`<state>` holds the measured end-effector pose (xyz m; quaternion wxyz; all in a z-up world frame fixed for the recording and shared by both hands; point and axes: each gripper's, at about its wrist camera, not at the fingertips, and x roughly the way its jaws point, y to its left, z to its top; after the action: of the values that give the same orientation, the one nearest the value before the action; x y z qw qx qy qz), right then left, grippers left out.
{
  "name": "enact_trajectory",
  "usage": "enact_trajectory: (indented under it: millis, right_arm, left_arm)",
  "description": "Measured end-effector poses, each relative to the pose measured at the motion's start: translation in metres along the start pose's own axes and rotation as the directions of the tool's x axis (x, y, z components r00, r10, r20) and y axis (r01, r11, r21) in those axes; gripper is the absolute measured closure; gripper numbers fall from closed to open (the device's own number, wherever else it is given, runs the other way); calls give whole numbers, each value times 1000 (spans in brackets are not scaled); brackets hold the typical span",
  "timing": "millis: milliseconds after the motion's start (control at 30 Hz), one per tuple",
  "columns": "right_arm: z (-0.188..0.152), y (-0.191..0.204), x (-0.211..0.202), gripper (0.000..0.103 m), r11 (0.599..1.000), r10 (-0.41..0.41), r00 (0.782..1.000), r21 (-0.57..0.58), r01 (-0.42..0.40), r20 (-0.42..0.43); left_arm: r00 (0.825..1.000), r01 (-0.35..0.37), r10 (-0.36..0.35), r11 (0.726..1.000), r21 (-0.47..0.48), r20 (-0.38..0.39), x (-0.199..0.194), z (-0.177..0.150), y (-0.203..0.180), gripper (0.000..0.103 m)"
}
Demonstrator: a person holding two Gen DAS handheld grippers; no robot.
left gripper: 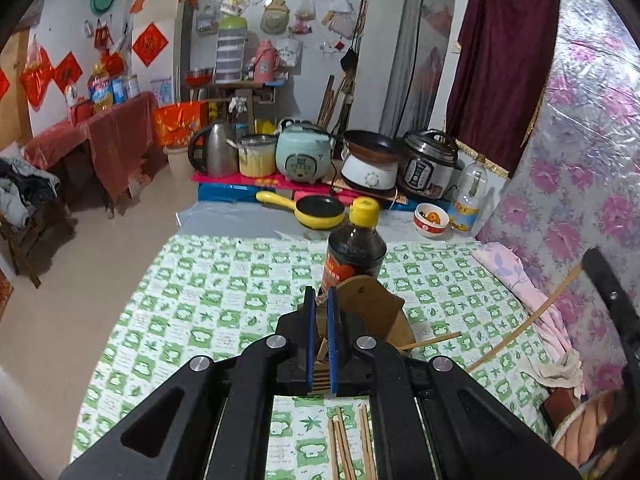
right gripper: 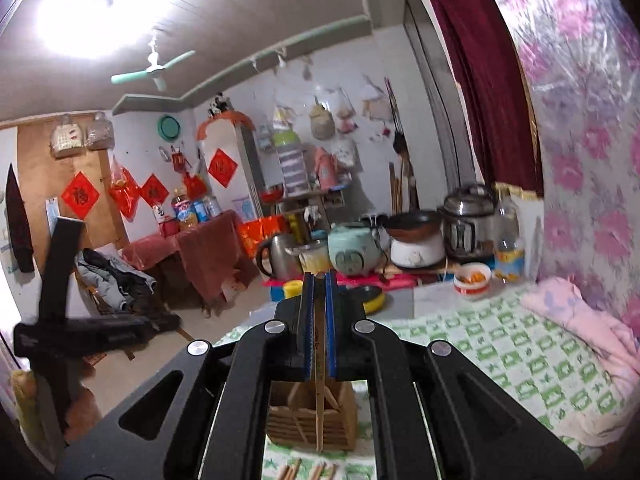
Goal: Organize utensils
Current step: 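Lift and carry both held chopsticks up over the wooden holder, then drop the chopsticks into the holder and open both tools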
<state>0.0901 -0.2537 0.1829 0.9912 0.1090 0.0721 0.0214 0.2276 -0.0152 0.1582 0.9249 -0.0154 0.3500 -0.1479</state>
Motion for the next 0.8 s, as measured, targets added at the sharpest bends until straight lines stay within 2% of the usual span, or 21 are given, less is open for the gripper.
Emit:
enact_trajectory:
  millis: [233, 333, 433, 467, 500, 567, 667, 767, 800]
  right_arm:
    - [-22, 37, 21, 97, 994, -70, 988, -73, 81, 138]
    - [-32, 42, 37, 97, 992, -73, 988, -97, 87, 137]
    - [-46, 43, 56, 96, 989, -68, 993, -124, 80, 94]
    - [-51, 43, 60, 96, 987, -76, 994, -136, 86, 83]
    - [-54, 41, 62, 94, 986, -87, 993, -137, 98, 82]
    - [-56, 36, 60, 88, 989, -81, 994, -118, 90, 72]
    - [-50, 30, 45, 86, 992, -70, 993, -94, 79, 93]
    - [-45, 24, 22, 76, 996, -55, 992, -70, 64, 117]
    - [-45, 22, 18, 70, 996, -53, 992, -65, 61, 117]
  left_arm:
    - [999, 26, -26, 1000, -8, -35, 33, -10, 3, 97]
    - [998, 45, -45, 999, -13, -38, 44, -13, 4, 97]
    - [998, 56, -57, 998, -31, -39, 52, -16, 7, 96]
    - [998, 57, -59, 998, -37, -37, 54, -17, 8, 90]
    - [997, 67, -68, 997, -46, -33, 55, -19, 11, 73]
    - [997, 74, -75, 995, -66, -9, 53, -21, 15, 54]
    - [997, 71, -70, 995, -70, 14, 46, -24, 19, 50]
    - [996, 82, -79, 993, -90, 33, 37, -28, 23, 43]
    - [996, 82, -78, 992, -95, 40, 34, -29, 25, 38]
